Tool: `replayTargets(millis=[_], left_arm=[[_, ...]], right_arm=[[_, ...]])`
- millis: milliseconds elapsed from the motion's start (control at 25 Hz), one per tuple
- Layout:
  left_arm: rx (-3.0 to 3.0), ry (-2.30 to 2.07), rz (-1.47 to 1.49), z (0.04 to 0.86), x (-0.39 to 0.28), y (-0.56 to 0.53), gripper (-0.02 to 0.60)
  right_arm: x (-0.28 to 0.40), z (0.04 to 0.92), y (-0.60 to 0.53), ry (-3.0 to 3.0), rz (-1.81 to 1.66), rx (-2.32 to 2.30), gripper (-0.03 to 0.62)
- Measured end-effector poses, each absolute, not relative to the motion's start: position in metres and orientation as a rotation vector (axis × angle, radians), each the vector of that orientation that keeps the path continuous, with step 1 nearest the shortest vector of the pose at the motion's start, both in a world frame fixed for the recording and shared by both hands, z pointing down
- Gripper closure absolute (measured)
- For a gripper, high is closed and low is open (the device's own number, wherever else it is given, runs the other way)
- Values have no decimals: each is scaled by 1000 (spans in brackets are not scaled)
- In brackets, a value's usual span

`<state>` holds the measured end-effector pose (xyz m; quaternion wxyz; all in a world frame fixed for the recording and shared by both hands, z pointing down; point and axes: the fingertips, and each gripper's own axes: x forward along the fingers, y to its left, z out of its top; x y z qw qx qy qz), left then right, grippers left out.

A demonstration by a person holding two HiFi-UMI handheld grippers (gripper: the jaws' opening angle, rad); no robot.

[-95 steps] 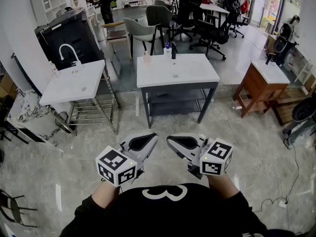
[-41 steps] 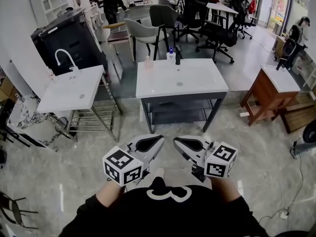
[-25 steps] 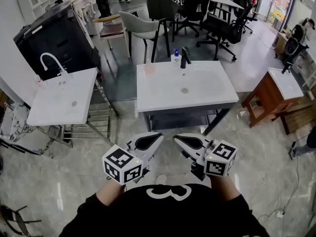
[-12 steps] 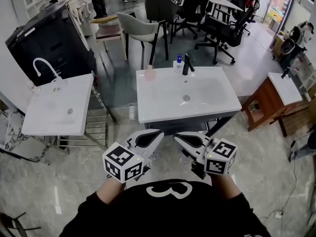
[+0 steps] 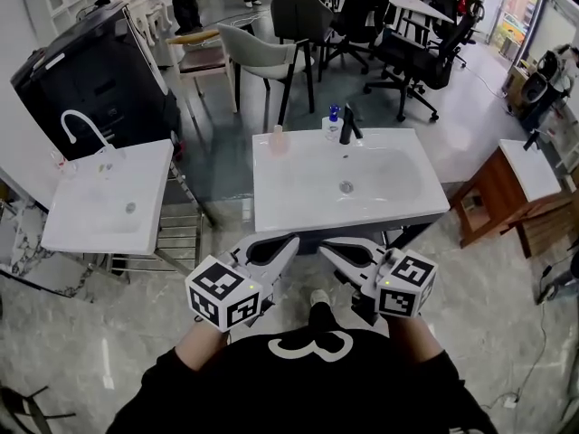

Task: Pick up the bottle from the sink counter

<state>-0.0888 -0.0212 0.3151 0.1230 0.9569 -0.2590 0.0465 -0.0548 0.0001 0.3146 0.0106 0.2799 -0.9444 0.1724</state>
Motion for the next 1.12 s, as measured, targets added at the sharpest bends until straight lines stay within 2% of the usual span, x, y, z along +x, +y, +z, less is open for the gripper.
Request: replayTargets(millis=[680,1120], left_arm=[[2737,-842,178,343,-30,-174,566],[2639,-1005,198,379,-17,-267,566]], right_arm=[[17,352,-144,-2923,688,821,580],[49,385,-226,-2881,755,765,580]])
